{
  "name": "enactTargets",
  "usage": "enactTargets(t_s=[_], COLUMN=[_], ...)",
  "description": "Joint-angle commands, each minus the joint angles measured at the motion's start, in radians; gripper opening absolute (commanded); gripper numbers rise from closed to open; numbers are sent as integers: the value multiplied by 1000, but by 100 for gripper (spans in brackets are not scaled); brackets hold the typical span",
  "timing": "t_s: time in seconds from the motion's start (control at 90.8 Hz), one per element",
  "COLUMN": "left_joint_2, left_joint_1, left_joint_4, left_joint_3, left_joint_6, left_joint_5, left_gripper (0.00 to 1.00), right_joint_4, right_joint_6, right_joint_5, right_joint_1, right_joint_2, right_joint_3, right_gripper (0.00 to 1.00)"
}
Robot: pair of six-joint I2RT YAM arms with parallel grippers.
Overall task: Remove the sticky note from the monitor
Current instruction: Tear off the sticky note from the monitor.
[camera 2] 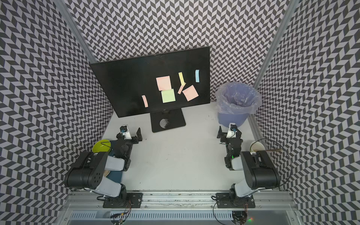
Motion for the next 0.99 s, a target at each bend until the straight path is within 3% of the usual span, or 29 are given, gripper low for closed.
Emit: enactTargets(t_s=[0.0, 0.672, 0.815, 0.98], left_joint_2=[3, -48, -221, -426], left_joint_1=[10, 0, -32, -103], left_joint_4=[19, -7, -243, -516], left_joint_3=[14, 11, 31, 92], left_joint_6=[4, 5, -60, -161], left_joint_5=[0, -34, -130, -191], left_gripper=[100, 100, 100, 100], right_joint_4=[-15, -5, -57, -325], right_joint_6=[2, -2, -17, 57], right_joint_5=[11, 7, 9, -29], right_joint_1=[2, 4, 17, 26], right_joint_2=[-15, -22, -123, -304], right_joint_3=[18, 10, -4, 44], right_gripper=[99, 99, 99, 99])
